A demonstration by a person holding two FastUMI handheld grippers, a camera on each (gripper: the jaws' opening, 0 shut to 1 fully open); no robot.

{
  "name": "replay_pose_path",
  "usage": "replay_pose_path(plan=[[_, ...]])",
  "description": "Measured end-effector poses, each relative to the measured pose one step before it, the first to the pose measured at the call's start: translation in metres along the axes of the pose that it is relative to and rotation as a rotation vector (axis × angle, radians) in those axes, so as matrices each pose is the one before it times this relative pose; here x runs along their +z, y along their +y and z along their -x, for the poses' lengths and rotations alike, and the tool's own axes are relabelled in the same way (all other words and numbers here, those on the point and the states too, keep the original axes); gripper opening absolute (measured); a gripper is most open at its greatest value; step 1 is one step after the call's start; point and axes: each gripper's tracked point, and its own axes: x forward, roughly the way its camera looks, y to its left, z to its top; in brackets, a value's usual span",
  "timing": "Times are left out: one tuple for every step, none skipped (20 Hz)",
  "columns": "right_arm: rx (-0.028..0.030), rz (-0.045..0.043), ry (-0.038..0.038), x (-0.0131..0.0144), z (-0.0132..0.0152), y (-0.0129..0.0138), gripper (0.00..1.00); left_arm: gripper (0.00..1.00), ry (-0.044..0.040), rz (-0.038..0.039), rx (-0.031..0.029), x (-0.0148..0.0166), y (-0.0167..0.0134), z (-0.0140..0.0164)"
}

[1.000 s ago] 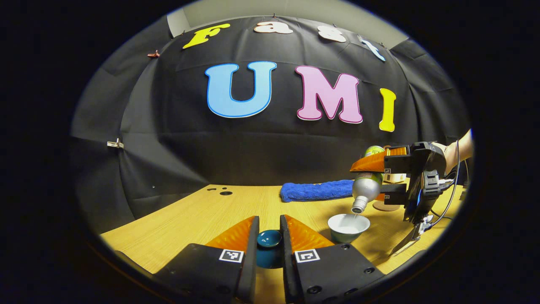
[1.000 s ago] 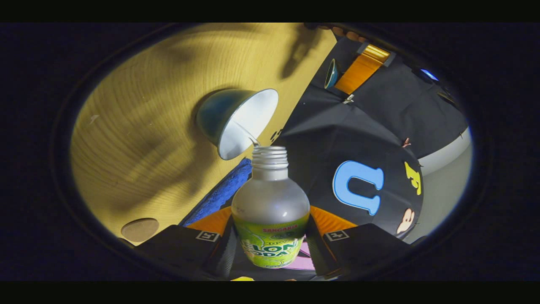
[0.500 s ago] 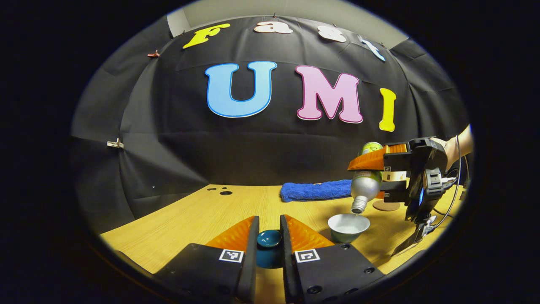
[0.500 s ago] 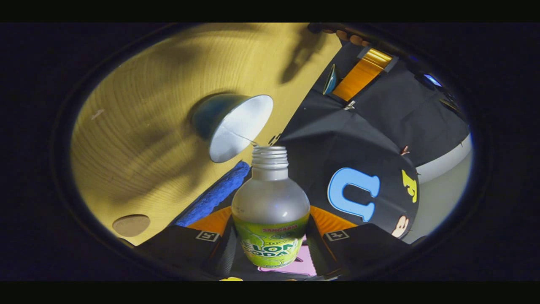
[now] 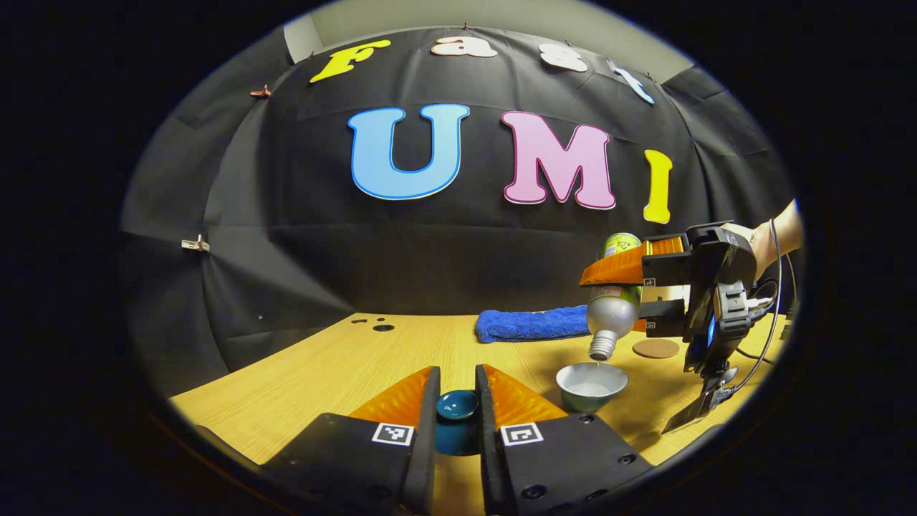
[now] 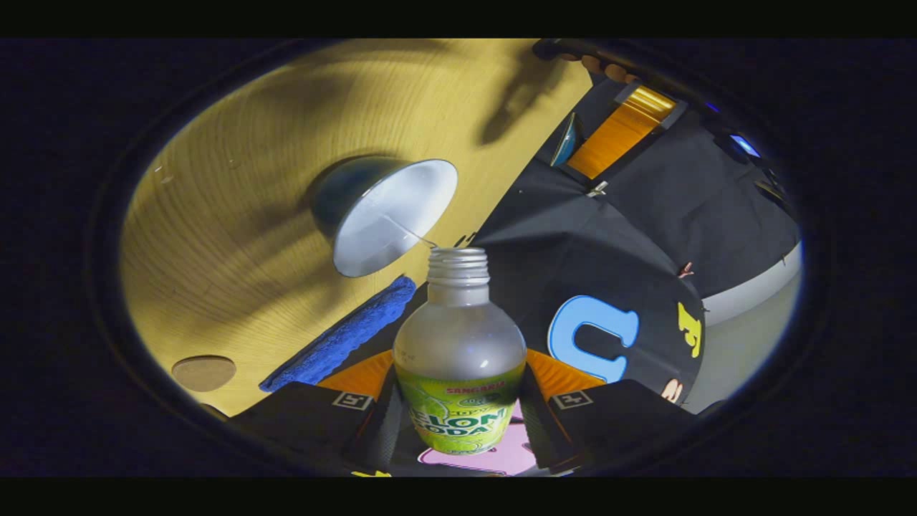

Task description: Open the teacup lid with one hand, grasp the water bottle and pour water into the teacup with the other hand; after pouring, place the water bottle on the coaster and then close the teacup lid.

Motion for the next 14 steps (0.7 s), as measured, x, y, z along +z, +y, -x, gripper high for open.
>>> replay_pose_path(plan=[[0.00111,0.00178,0.00031,-0.00105,0.00034,0.00157,0.75,0.3,0.00036,-0.00004,-0.00013,0.00018,0.00007,-0.00021],[-0.00076,0.0034,0.00057,-0.00009,0.00017,0.00048,0.75,0.3,-0.00011,0.00001,-0.00018,0.00016,0.00001,0.00057],[-0.00008,0.00391,-0.00298,0.00037,0.00028,-0.00044,0.75,0.3,0.00008,-0.00006,-0.00021,0.00045,-0.00033,-0.00047],[-0.0036,0.01326,-0.0034,0.00016,0.00118,-0.0005,0.75,0.3,-0.0003,0.00006,-0.00008,-0.00087,0.00072,-0.00007],[0.00521,0.00315,-0.00062,-0.00056,0.00031,0.00244,0.75,0.3,-0.00007,0.00005,0.0,0.00099,-0.00034,-0.00011],[0.00333,0.00117,0.00221,-0.00065,-0.00028,0.00147,0.75,0.3,0.00024,0.0,-0.00003,-0.0007,0.0004,0.00103],[0.00114,0.00411,-0.00071,-0.00108,0.00109,0.00079,0.75,0.31,-0.00038,-0.00002,-0.00008,0.00043,0.00001,-0.00001],[-0.00357,0.00234,-0.00021,0.00067,0.00049,-0.0017,0.75,0.31,0.00035,-0.00003,-0.00014,-0.00072,-0.00016,-0.00041],[-0.0003,-0.00579,0.0015,-0.00082,0.00122,0.00006,0.75,0.32,-0.00004,0.00002,-0.00004,0.00079,0.00015,0.00024],[-0.00267,-0.00205,-0.00084,-0.00031,-0.00044,-0.0015,0.75,0.32,0.00015,-0.00005,0.00006,-0.0003,-0.00003,-0.00073],[-0.00165,-0.00126,-0.00095,0.00157,0.00129,-0.00076,0.75,0.32,-0.00009,0.00004,0.0,-0.00032,0.00022,0.00039],[-0.00012,0.00247,0.00003,-0.00039,-0.00088,-0.00093,0.75,0.3,-0.00003,0.0001,-0.00001,0.00003,-0.00005,-0.0001],[0.00174,0.00518,0.00117,-0.00065,-0.00061,0.00027,0.75,0.3,-0.00025,0.00001,-0.00008,-0.00012,-0.00022,-0.00014],[0.00305,0.00478,0.00256,-0.00091,0.00046,0.00176,0.75,0.3,-0.00005,0.00002,0.00006,0.00029,0.00014,0.00034]])
